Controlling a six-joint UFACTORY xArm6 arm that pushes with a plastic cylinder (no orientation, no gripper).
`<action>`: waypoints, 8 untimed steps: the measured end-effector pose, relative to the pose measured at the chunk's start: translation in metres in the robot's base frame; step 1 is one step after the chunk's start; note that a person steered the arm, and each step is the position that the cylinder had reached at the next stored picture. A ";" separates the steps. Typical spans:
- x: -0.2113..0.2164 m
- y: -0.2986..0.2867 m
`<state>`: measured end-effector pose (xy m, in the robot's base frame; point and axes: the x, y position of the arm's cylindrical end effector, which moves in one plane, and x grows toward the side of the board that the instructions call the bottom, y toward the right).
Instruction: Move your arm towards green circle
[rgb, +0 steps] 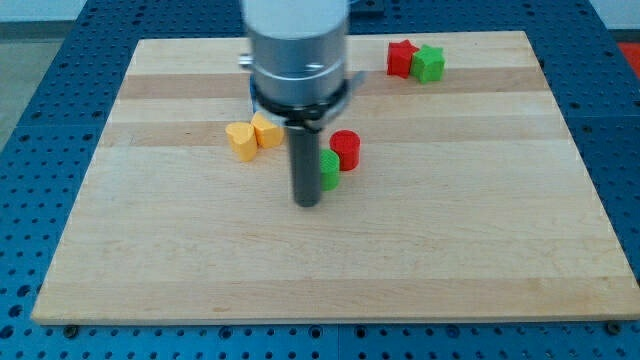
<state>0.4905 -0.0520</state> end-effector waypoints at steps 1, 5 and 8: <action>0.000 -0.034; 0.016 -0.058; 0.016 -0.067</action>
<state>0.5062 -0.1193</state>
